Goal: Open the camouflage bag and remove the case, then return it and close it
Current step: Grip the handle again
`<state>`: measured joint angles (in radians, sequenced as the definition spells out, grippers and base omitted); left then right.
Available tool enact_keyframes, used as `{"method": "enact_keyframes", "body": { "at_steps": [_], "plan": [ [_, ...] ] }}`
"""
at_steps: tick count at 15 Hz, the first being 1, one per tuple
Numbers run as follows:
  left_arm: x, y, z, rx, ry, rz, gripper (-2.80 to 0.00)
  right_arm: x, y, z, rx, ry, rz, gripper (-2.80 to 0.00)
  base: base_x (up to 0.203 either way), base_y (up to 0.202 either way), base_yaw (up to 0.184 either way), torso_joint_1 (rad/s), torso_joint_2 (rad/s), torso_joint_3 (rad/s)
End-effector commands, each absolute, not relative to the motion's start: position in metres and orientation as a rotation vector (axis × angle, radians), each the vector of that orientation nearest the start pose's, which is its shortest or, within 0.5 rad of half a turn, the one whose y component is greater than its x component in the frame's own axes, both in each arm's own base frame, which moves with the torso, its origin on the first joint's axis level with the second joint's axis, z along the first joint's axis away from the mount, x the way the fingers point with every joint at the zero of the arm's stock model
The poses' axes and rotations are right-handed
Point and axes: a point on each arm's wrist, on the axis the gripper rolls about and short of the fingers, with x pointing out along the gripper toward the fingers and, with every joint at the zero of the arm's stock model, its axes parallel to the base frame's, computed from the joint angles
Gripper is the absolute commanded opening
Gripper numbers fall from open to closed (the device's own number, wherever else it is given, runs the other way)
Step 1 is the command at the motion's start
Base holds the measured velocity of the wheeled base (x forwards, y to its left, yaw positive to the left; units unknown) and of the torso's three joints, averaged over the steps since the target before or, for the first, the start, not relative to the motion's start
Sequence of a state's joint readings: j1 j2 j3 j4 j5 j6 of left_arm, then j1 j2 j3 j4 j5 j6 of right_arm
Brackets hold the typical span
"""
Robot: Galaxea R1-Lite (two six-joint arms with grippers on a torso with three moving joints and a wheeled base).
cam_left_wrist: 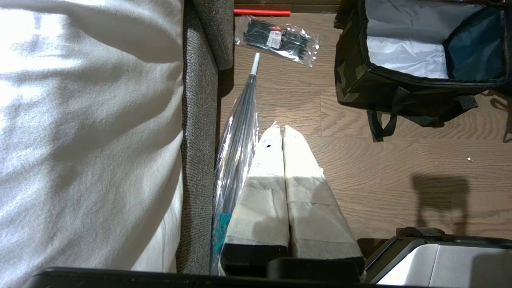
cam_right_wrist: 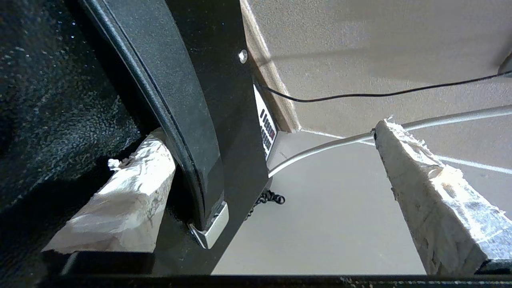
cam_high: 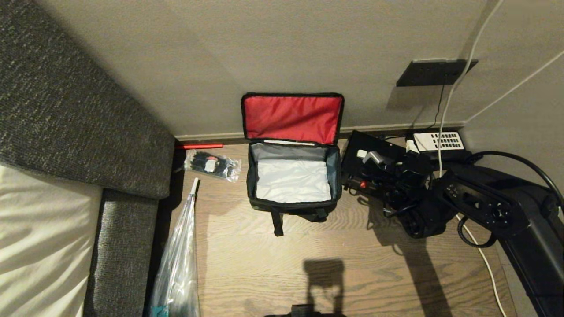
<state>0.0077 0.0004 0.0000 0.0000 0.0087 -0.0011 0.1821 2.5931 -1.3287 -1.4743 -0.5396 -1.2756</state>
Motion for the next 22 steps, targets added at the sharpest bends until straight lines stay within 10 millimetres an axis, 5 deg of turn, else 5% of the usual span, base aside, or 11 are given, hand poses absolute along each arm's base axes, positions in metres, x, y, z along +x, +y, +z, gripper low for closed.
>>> {"method": "enact_keyframes", "body": {
  "at_steps": [1, 22],
  "plan": [
    [-0.023, 0.0, 0.075, -0.002, 0.0, 0.017, -2.8, 0.471, 0.075, 0.029, -1.167, 0.051, -0.43, 0.0, 0.0, 0.0, 0.0, 0.0, 0.0, 0.0],
    [-0.023, 0.0, 0.075, -0.001, 0.0, 0.017, -2.8, 0.476, 0.077, 0.01, -1.211, 0.029, -0.405, 0.0, 0.0, 0.0, 0.0, 0.0, 0.0, 0.0]
  ]
}}
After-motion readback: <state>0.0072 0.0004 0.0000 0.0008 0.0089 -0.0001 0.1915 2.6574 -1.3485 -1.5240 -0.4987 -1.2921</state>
